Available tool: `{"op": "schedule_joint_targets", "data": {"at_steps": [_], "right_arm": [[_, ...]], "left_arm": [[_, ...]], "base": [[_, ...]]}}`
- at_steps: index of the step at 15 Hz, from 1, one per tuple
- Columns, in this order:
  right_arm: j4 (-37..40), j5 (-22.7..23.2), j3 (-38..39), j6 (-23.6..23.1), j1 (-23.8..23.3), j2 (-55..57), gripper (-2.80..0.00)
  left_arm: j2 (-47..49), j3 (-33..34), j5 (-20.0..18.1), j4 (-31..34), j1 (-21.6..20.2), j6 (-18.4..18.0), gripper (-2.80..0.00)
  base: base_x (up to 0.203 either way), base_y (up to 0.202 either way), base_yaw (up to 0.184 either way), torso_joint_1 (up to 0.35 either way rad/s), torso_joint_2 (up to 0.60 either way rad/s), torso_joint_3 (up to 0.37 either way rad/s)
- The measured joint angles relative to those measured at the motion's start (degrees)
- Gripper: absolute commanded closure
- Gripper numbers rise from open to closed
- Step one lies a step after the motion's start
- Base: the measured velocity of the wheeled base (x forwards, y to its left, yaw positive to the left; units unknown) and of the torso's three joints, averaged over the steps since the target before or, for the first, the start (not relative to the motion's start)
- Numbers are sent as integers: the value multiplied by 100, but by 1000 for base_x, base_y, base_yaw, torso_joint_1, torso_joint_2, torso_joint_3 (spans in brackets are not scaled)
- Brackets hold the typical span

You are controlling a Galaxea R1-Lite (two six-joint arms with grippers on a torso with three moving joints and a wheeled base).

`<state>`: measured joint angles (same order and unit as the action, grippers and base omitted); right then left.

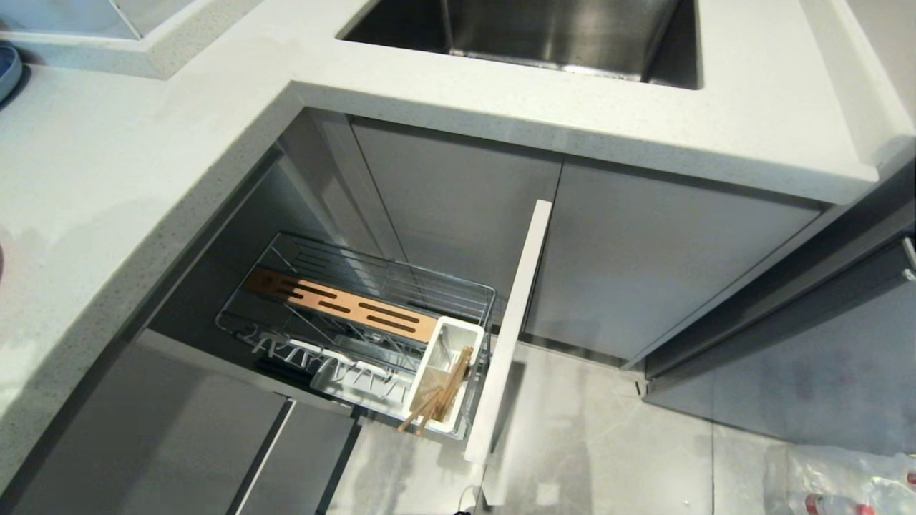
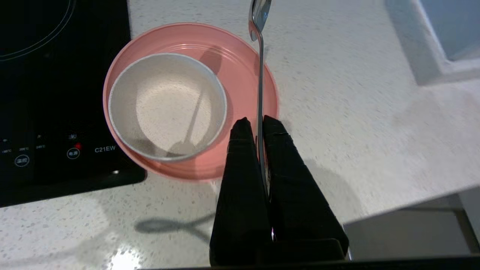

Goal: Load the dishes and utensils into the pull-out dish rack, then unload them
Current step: Take the spoon out of the cupboard

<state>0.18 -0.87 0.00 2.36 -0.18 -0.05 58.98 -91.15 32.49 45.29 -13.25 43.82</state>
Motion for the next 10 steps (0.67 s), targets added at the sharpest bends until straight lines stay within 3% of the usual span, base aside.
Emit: {"op": "schedule_joint_targets", "data": {"at_steps": [6, 10], "right_arm": [[0, -1, 0, 0, 2, 0, 0], [-2, -1, 0, 0, 0, 0, 0]], "left_arm": [[801, 154, -52, -168, -226, 957, 0], [1108, 192, -79, -166, -366, 1359, 0]], "base": [[0, 0, 0, 0, 0, 0], [0, 0, 0, 0, 0, 0]]}}
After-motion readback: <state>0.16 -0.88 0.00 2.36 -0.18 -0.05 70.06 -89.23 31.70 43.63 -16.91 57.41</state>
